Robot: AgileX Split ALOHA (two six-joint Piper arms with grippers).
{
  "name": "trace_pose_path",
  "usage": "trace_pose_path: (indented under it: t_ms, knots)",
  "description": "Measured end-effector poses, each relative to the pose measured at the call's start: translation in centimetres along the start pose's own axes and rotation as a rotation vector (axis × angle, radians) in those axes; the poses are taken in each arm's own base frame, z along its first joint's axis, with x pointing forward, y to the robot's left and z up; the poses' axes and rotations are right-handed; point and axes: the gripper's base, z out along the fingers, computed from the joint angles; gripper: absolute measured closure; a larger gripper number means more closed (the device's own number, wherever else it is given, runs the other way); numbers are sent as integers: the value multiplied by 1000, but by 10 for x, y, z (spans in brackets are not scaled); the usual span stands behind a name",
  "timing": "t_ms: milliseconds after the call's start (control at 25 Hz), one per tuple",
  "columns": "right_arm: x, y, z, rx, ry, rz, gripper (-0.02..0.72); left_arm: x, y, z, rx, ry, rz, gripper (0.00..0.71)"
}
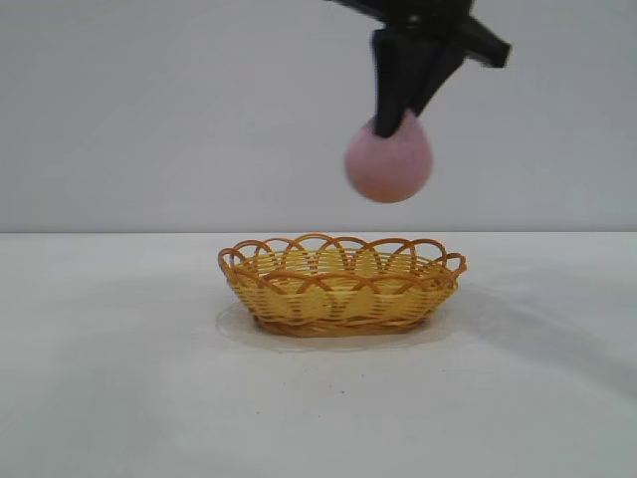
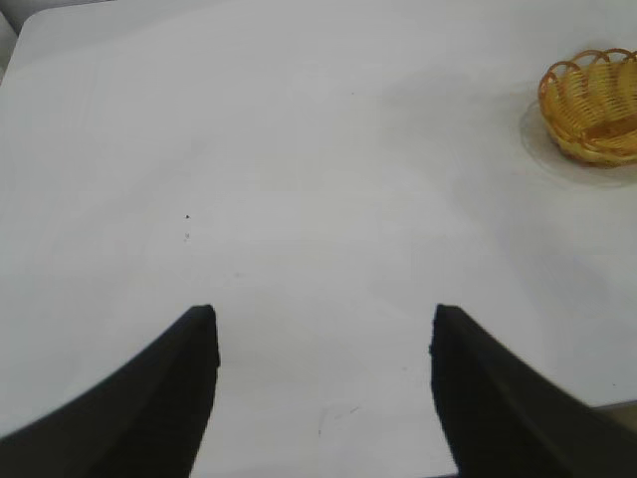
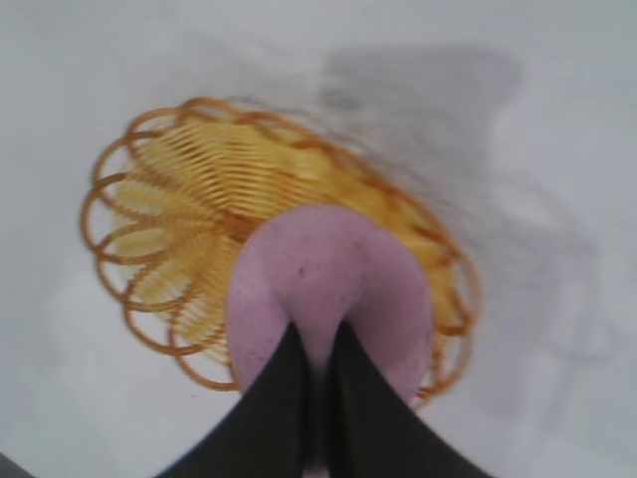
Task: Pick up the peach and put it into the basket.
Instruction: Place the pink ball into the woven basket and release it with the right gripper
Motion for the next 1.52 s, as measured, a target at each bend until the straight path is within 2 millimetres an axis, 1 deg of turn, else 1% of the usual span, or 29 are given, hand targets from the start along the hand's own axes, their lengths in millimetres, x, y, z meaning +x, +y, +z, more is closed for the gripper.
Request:
trace_pose_path:
  t_ms: [80, 160, 320, 360, 400, 440, 520, 640, 760, 920, 960, 1000, 1080, 1200, 1360, 1520]
  knots:
    - [-2, 9, 13, -5, 23, -21, 703, 0, 0, 0, 0, 0, 0, 302]
    - [-3, 12, 24, -7, 45, -31, 703, 0, 0, 0, 0, 0, 0, 302]
    - [-4, 6, 44, 8, 79, -28, 703, 0, 0, 0, 0, 0, 0, 302]
    - [-4, 4, 49, 16, 90, -29, 643, 0, 0, 0, 0, 0, 0, 302]
    - [-4, 2, 53, 19, 97, -29, 643, 0, 0, 0, 0, 0, 0, 302]
    - [-4, 1, 57, 21, 102, -28, 591, 0, 0, 0, 0, 0, 0, 302]
    - [-5, 0, 61, 24, 103, -27, 512, 0, 0, 0, 0, 0, 0, 302]
    - [-7, 0, 59, 27, 88, -30, 368, 0, 0, 0, 0, 0, 0, 302]
    - [-11, 1, 51, 40, 75, -43, 262, 0, 0, 0, 0, 0, 0, 302]
    - [-22, -2, 32, 105, 31, -76, 270, 0, 0, 0, 0, 0, 0, 302]
    - [-25, -4, 27, 124, 16, -78, 230, 0, 0, 0, 0, 0, 0, 302]
    - [-28, -7, 21, 138, -2, -77, 244, 0, 0, 0, 0, 0, 0, 302]
    - [-32, -16, 10, 170, -33, -68, 244, 0, 0, 0, 0, 0, 0, 302]
    - [-33, -39, -2, 198, -59, -25, 244, 0, 0, 0, 0, 0, 0, 302]
    - [-26, -83, -15, 227, -73, 67, 244, 0, 0, 0, 0, 0, 0, 302]
    - [-13, -129, -28, 253, -85, 174, 244, 0, 0, 0, 0, 0, 0, 302]
